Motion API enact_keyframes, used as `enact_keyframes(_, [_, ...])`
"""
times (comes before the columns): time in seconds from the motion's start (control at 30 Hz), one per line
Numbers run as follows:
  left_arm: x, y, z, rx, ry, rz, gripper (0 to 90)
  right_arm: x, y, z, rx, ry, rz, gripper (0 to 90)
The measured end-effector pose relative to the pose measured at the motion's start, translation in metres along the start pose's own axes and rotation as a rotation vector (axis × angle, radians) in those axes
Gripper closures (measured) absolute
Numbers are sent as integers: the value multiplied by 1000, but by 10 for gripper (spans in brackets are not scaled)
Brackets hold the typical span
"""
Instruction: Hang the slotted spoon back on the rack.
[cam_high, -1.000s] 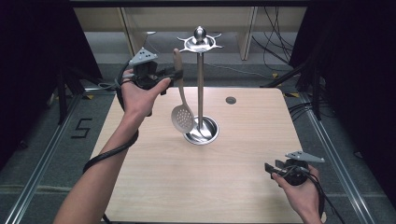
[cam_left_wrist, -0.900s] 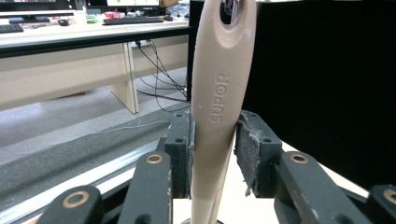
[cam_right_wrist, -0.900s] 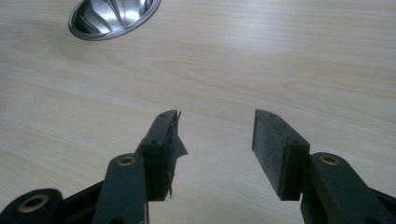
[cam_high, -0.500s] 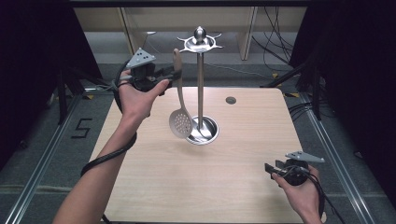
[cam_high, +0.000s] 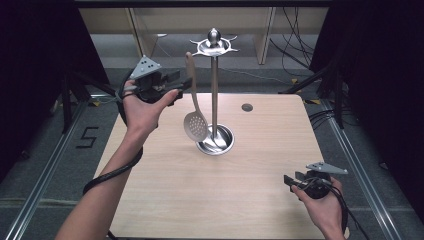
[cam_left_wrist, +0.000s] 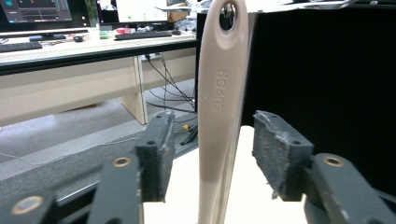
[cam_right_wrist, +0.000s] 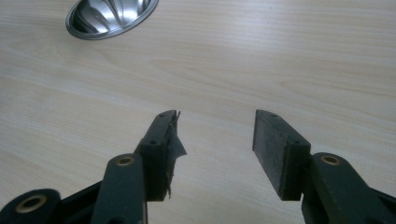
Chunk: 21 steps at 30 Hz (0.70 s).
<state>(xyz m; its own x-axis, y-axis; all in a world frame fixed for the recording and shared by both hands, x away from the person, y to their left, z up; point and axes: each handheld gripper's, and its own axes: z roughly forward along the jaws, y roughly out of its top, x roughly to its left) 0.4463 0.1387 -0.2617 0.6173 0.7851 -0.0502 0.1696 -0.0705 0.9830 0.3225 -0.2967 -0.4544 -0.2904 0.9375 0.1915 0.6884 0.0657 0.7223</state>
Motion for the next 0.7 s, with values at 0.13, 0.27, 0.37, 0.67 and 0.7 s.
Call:
enact_keyframes(0.13, [0, -8, -11, 0, 3, -2, 429, 0, 0, 0, -2, 0, 0, 506])
enact_keyframes(0.27, [1, -26, -24, 20, -4, -3, 415, -4, 1, 0, -11, 5, -44, 506])
enact_keyframes(0.37, [2, -44, -33, 41, -9, -12, 407, -3, 1, 0, -12, 8, -42, 506])
enact_keyframes(0.67, [6, -99, -57, 102, -9, 0, 396, -3, 1, 0, -13, 7, -41, 506])
enact_keyframes(0.7, [7, -106, -59, 115, -11, 2, 390, -3, 1, 0, -12, 7, -41, 506])
